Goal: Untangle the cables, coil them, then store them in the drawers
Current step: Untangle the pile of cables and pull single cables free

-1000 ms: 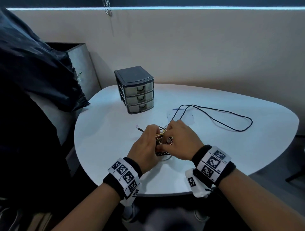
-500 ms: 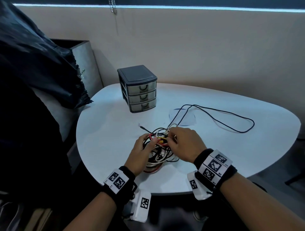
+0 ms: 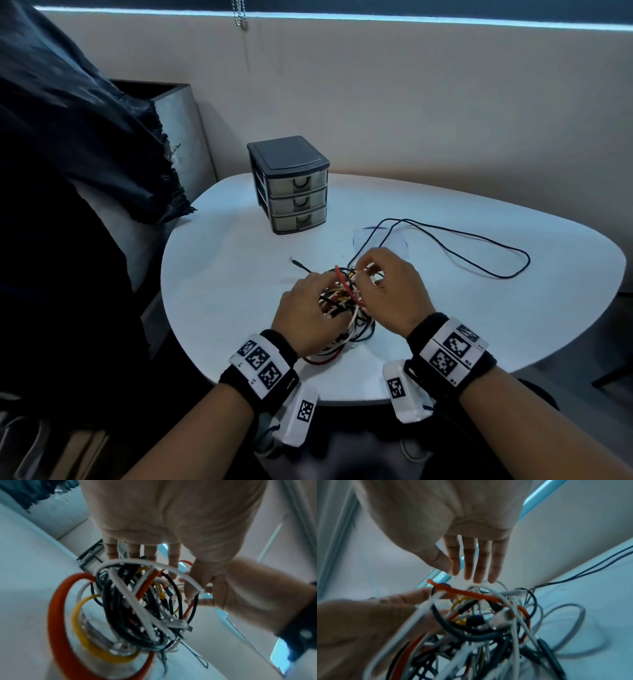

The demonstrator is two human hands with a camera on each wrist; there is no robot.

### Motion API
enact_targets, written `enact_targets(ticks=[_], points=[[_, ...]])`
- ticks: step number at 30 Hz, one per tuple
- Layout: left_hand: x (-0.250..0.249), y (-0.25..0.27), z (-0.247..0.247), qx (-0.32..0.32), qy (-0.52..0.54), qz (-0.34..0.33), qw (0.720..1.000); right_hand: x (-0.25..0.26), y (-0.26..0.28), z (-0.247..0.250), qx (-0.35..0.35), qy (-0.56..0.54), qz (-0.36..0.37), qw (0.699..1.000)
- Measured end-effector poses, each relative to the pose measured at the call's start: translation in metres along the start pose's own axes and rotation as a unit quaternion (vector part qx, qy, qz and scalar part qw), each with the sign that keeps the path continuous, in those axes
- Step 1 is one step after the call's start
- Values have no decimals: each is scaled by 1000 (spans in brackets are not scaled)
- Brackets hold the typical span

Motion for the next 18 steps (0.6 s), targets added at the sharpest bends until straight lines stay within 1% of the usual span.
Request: enact_targets(ticks=[1,2,4,5,6,8,9,11,14,16,18], points=[[-2,0,-3,9,-29,-9,999,4,0,1,9,-16,9,1000],[-4,0,-5,14,-54,-22,998,9,1,0,48,-12,29,998],[-3,-1,-9,19,-93,-39,995,16,6,-7,146,46,74,985],[-1,-2,-10,20,-106,-43,993,16,6,-8,178,78,89,977],[2,-2,-11,22,-117,-45,992,14,6,-9,194,100,100,971],[5,0,-13,25,-123,-51,991,12,6,-10,205,122,117,964],[5,0,-12,20,-109,-53,992,13,7,-12,204,129,131,961],[8,1,-8,-16,-56,-54,997,14,9,-14,194,139,156,959],[15,1,4,-102,-7,-72,992,8,6,-10,163,123,134,970],[16,2,8,-130,11,-66,989,1,5,-6,147,123,115,975],[15,-1,13,-156,44,-42,986,-3,6,-4,145,133,103,975]])
Point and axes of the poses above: each hand's wrist, its own y-axis away from the middle knuckle, its own z-axis out of the back of the hand, x = y × z, the point moved 6 cm from there along -y, towards the middle knuckle, and after that the axes turned 12 degrees about -x, right-handed, at the moved point
